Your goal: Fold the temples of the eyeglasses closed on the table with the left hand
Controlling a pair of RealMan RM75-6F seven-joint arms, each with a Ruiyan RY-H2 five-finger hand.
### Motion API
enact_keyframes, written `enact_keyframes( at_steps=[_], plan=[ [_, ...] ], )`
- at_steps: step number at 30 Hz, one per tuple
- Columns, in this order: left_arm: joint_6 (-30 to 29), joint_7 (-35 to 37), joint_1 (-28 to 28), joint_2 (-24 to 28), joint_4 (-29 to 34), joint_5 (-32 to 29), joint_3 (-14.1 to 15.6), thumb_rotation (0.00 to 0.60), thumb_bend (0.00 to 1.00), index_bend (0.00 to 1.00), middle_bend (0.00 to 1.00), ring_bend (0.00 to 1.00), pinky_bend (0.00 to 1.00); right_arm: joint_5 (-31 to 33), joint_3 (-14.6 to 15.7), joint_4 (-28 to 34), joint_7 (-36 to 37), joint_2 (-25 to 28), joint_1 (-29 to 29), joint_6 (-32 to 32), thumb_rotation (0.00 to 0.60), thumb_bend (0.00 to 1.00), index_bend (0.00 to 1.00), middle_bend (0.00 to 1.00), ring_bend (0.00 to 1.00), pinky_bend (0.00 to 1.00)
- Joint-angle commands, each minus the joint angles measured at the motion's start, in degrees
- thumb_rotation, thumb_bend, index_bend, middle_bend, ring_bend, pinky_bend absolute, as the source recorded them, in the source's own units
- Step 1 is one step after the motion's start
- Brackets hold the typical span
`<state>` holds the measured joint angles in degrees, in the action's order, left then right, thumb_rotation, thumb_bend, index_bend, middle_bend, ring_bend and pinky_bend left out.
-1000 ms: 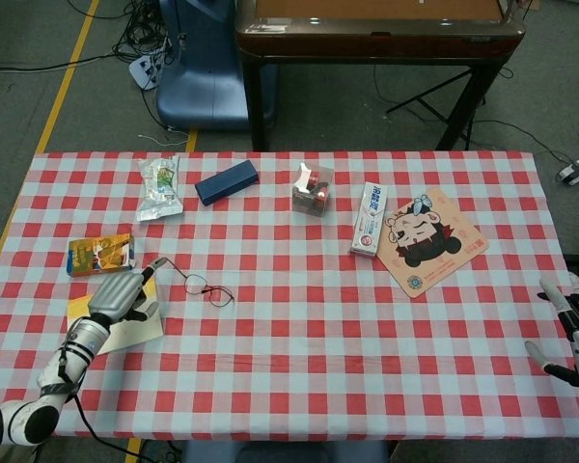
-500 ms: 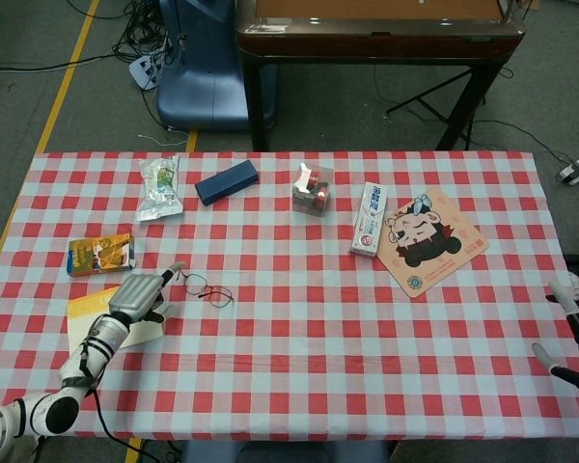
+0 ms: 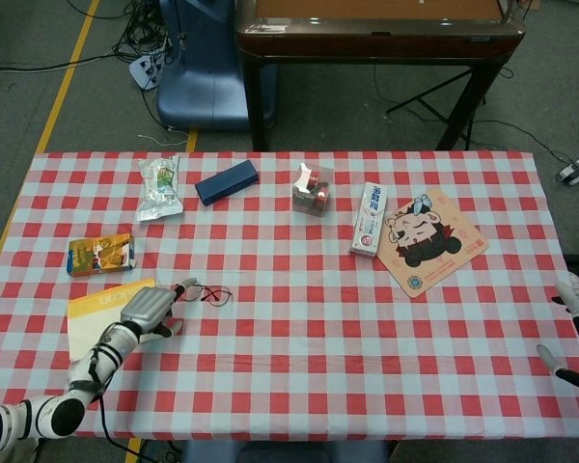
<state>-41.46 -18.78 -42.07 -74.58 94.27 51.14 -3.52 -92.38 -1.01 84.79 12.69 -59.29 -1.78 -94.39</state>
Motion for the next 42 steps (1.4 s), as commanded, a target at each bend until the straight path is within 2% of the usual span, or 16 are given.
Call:
enact_keyframes(
  at_steps=[1,12,22,33,42],
  plan=[
    [0.35,-0.07,-0.49,-0.35,-0.27,-0.44,0.54,0.600,0.43,0.04,1.00,0.97,1.00,0.08,0.02,-0.15,0.12,-0.05,-0.10,0.01,0.600,0.23,0.00,0.26,0.29,0.20],
    [-1.30,-0.14,-1.17,0.50,1.43,-1.41,1.67,0.600,0.43,0.04,1.00,0.97,1.00,0.21,-0.05,-0.75,0.47,-0.27,-0.38,-0.16,0.600,0.23,0.00,0.26,0.29,0.20],
    [-2.53,-0.93,-0.83,2.18,3.73,-0.46,3.96,0.600,0.43,0.04,1.00,0.97,1.00,0.13,-0.03,-1.22,0.79,-0.51,-0.43,-0.05,0.600,0.23,0.00,0.26,0.30,0.20],
    [-2.00,0.00,-1.25,0.86,1.87,-1.47,4.45,0.600,0.43,0.04,1.00,0.97,1.00,0.50,-0.09,-1.74,1.36,-0.55,-1.08,-0.70,0.600,0.23,0.00,0.26,0.30,0.20],
    [-3.20,-0.64,-1.23,1.38,2.89,-0.69,5.13,0.600,0.43,0.04,1.00,0.97,1.00,0.75,-0.30,-2.20,1.73,-0.78,-1.16,-0.68,0.600,0.23,0.00,0.26,0.30,0.20]
  ],
)
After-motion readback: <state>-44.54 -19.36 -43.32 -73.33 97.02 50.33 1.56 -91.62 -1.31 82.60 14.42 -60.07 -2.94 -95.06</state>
